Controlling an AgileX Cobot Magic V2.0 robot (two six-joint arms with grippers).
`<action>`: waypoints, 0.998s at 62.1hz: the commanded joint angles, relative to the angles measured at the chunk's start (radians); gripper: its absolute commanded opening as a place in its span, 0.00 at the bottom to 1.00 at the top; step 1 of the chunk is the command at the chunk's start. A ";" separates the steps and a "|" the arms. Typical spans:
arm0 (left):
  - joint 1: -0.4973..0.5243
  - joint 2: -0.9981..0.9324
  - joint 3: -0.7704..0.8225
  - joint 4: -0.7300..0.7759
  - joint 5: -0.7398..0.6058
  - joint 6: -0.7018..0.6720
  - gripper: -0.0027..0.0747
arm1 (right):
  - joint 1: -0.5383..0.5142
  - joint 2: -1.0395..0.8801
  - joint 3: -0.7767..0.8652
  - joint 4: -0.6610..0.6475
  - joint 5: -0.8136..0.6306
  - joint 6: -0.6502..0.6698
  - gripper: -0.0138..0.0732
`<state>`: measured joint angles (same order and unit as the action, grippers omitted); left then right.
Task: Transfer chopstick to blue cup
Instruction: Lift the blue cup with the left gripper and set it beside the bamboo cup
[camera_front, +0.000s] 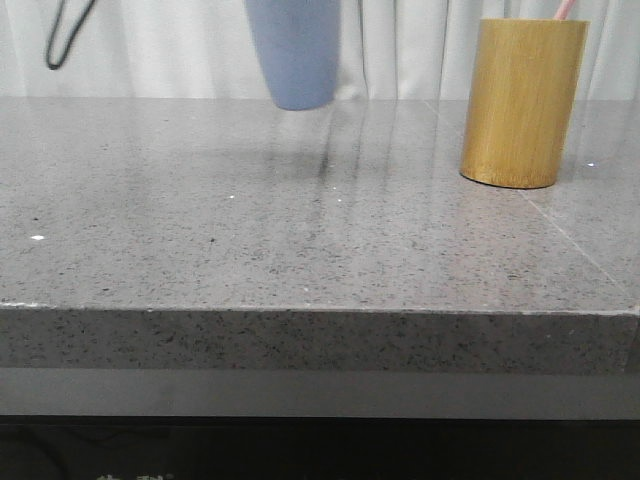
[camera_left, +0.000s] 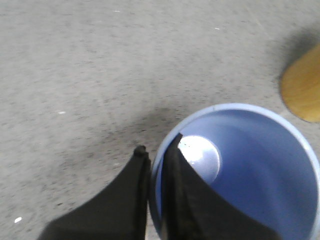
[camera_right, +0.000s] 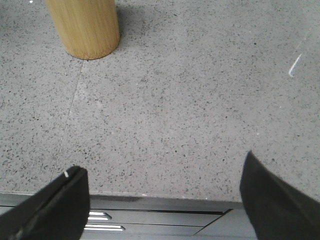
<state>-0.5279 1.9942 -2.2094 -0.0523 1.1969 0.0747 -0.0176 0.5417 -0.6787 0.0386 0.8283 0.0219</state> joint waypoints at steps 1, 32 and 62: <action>-0.037 -0.020 -0.066 -0.011 -0.041 -0.008 0.01 | -0.003 0.010 -0.032 0.005 -0.057 -0.007 0.87; -0.085 0.062 -0.075 -0.035 -0.044 -0.010 0.01 | -0.003 0.010 -0.032 0.005 -0.056 -0.007 0.87; -0.085 0.064 -0.075 -0.035 -0.054 -0.010 0.31 | -0.003 0.010 -0.032 0.005 -0.053 -0.007 0.87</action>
<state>-0.6065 2.1216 -2.2484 -0.0740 1.1954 0.0747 -0.0176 0.5417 -0.6787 0.0386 0.8306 0.0219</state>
